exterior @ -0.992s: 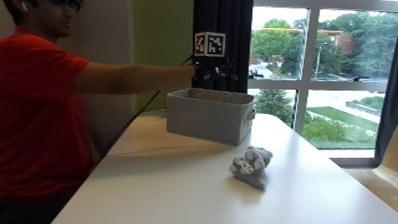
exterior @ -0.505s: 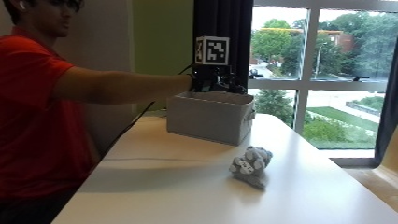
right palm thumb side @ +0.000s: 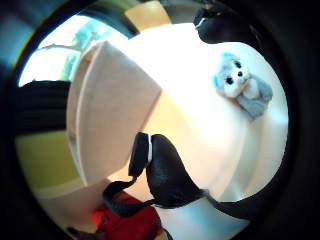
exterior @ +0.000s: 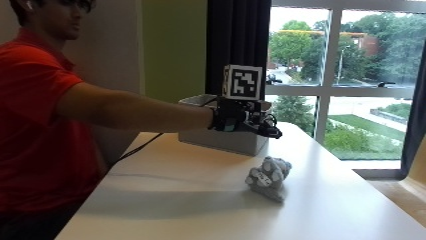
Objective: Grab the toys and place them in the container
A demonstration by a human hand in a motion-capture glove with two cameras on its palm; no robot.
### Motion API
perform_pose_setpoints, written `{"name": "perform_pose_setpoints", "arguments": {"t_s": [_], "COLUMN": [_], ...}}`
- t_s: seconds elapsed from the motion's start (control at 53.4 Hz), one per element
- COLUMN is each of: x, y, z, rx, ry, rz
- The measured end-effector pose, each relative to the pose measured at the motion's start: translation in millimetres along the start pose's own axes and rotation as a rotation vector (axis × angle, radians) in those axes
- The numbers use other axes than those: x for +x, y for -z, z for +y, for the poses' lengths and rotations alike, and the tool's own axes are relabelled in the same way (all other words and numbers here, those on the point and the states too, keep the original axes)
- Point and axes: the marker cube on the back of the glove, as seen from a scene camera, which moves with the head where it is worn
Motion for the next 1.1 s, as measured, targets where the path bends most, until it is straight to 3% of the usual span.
{"name": "perform_pose_setpoints", "arguments": {"t_s": [0.599,1.104], "x": [47.9,51.9], "y": [-71.3,-93.1], "z": [-42.6,-75.0], "rx": [0.046,0.022], "ry": [-0.167,-0.166], "rz": [-0.113,-0.045]}}
